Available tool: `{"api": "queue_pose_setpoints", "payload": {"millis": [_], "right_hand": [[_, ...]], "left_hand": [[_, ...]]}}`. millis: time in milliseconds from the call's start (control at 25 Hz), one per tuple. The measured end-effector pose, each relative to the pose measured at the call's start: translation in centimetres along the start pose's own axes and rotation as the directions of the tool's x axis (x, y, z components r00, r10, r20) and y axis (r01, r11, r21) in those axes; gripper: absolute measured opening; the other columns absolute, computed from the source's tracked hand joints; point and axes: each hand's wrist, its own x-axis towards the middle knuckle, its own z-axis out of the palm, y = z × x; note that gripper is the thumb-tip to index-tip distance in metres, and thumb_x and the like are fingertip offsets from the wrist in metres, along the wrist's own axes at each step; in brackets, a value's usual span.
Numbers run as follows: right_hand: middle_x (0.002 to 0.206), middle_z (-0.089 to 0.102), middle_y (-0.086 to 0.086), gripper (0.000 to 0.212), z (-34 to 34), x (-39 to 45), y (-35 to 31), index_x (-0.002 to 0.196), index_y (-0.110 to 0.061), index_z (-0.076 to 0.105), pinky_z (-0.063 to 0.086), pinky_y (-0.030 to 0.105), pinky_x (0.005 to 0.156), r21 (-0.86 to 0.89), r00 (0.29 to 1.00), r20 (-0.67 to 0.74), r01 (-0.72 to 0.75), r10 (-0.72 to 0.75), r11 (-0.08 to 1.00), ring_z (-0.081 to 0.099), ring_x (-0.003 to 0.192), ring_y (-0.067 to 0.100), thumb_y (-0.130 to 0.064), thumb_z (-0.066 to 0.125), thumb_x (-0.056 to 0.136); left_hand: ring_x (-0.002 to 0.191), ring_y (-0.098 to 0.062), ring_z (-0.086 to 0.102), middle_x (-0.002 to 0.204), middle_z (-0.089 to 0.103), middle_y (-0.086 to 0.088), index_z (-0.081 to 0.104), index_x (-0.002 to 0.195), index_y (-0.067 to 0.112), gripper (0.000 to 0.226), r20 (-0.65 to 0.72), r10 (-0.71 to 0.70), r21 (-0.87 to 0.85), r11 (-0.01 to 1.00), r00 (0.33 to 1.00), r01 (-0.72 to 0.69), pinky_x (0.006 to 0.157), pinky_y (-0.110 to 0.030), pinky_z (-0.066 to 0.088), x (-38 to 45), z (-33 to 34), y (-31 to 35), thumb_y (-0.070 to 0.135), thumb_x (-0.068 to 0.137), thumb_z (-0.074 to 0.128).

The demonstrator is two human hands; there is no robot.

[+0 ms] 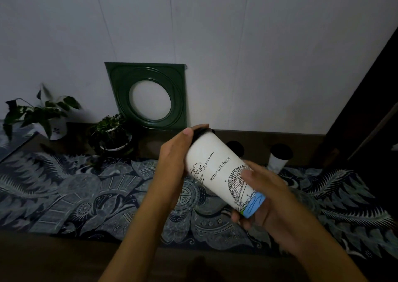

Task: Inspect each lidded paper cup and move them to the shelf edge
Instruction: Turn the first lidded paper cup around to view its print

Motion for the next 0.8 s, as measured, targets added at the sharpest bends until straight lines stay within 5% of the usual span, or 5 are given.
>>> {"api": "queue_pose_setpoints", "payload": {"millis": [120, 320, 440, 600, 800], "right_hand": [[0.107, 0.075, -0.014, 0.045, 0.3, -0.2, -0.1, 0.117, -0.054, 0.064, 0.061, 0.024, 0.058, -0.313, 0.984, -0.060, 0.139, -0.165, 0.939, 0.076, 0.084, 0.014, -0.053, 0.079, 0.074], [0.137, 0.049, -0.007, 0.086, -0.3, -0.1, 0.9, 0.150, -0.035, 0.032, 0.059, 0.024, 0.070, -0.960, 0.838, 0.251, 0.278, -0.484, -0.017, 0.058, 0.102, 0.008, -0.069, 0.052, 0.074], [0.130, 0.051, -0.021, 0.080, -0.2, -0.2, 0.6, 0.143, -0.050, 0.037, 0.059, 0.022, 0.073, -0.920, 0.901, 0.102, 0.246, -0.421, 0.304, 0.061, 0.102, 0.002, -0.070, 0.059, 0.068], [0.106, 0.077, 0.000, 0.048, -0.2, -0.4, -0.4, 0.119, -0.047, 0.066, 0.060, 0.030, 0.052, -0.293, 0.994, -0.052, 0.080, -0.099, 0.953, 0.075, 0.069, 0.018, -0.046, 0.082, 0.074], [0.129, 0.062, -0.014, 0.066, 0.4, -0.6, -0.6, 0.135, -0.046, 0.053, 0.060, 0.022, 0.068, -0.631, 0.970, -0.035, 0.166, -0.242, 0.757, 0.069, 0.097, 0.003, -0.064, 0.074, 0.075]], "left_hand": [[0.084, -0.017, 0.073, 0.088, 0.080, 0.000, 0.082, 0.092, 0.034, 0.036, -0.050, -0.060, 0.005, 0.998, 0.997, 0.060, 0.070, -0.032, 0.058, 0.1, 0.4, 0.1, 0.054, 0.087, 0.052], [0.074, -0.018, 0.070, 0.072, 0.077, -0.001, 0.078, 0.079, 0.024, 0.038, -0.124, -0.225, 0.018, 0.973, 0.966, 0.229, 0.072, -0.035, 0.050, 0.4, 0.6, -0.3, 0.050, 0.093, 0.054], [0.083, -0.026, 0.071, 0.079, 0.079, -0.005, 0.076, 0.089, 0.020, 0.041, -0.114, -0.267, 0.049, 0.960, 0.957, 0.274, 0.079, -0.041, 0.052, 0.2, 0.5, -0.3, 0.045, 0.103, 0.046], [0.110, -0.034, 0.068, 0.110, 0.077, -0.015, 0.075, 0.115, 0.012, 0.044, -0.057, -0.190, 0.018, 0.981, 0.980, 0.191, 0.095, -0.048, 0.053, -0.5, 0.3, -0.1, 0.030, 0.108, 0.037], [0.101, -0.039, 0.068, 0.110, 0.076, -0.020, 0.075, 0.110, 0.008, 0.038, -0.132, -0.225, 0.003, 0.974, 0.965, 0.227, 0.085, -0.050, 0.054, -0.4, 0.8, 0.3, 0.034, 0.101, 0.048]]}}
